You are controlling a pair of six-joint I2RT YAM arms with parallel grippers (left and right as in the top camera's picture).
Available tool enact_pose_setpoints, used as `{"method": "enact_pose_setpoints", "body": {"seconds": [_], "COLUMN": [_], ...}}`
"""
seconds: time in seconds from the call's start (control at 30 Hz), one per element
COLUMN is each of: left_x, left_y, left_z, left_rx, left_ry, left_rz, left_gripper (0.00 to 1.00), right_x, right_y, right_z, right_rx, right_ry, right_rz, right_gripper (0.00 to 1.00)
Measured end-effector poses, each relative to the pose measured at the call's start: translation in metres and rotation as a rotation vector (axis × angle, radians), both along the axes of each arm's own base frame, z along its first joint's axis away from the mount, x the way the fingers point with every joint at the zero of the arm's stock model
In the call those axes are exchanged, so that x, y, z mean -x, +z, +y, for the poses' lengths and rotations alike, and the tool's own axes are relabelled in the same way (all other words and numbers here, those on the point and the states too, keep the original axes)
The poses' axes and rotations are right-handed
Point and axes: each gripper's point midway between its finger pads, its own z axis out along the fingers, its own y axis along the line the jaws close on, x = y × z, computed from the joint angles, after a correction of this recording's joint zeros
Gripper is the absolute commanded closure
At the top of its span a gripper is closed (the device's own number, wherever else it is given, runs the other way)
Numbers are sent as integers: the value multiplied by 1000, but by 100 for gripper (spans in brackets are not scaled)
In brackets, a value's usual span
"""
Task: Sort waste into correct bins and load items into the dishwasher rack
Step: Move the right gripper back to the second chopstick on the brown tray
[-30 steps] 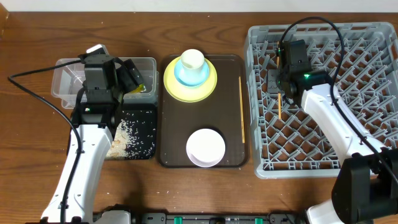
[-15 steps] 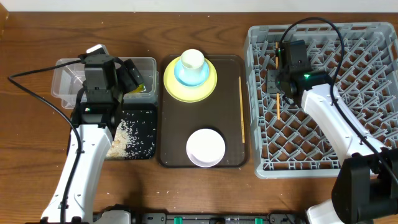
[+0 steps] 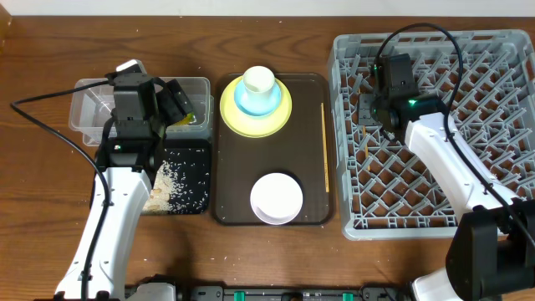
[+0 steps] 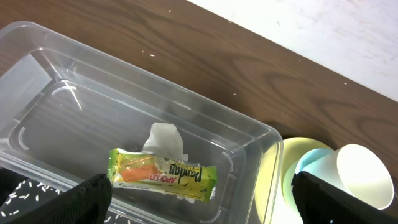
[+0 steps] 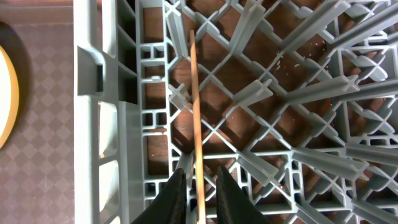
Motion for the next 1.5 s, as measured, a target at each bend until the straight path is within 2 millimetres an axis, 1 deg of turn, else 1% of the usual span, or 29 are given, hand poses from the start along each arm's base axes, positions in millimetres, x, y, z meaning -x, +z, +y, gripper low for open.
{"method": "enact_pose_setpoints", "body": {"seconds": [0.13,0.3,0.4,0.57,0.67,0.8,0.87,0.93,1.0,1.07,1.1,1.27,1.4,1.5], "left_x": [0,0,0,0,0,0,0,0,0,0,0,0,0,0], "left_y": [0,0,0,0,0,0,0,0,0,0,0,0,0,0], "left_z": [0,0,0,0,0,0,0,0,0,0,0,0,0,0], "left_rx": [0,0,0,0,0,0,0,0,0,0,0,0,0,0], "left_ry": [0,0,0,0,0,0,0,0,0,0,0,0,0,0], "left_rz": [0,0,0,0,0,0,0,0,0,0,0,0,0,0], "left_gripper": [5,5,5,5,5,5,5,5,5,5,5,5,5,5], "right_x": [0,0,3,17,24,32,33,33,33,32,32,36,38,39], "right_y": [0,2,3,5,9,12,14,12,4,-13,-23,-80,-99,-102], "right_z": [1,16,35,84,110,128,132,136,139,139,138,129,124,123], "right_rx": [0,-3,-3,29,57,81,86,88,95,115,129,226,253,249], "right_ry": [3,36,80,192,241,248,231,213,200,190,188,176,163,138], "right_rz": [-1,-14,-21,-45,-77,-109,-121,-132,-124,-94,-75,31,66,70], "right_gripper": [81,78,77,76,76,76,76,74,71,68,67,65,66,65]}}
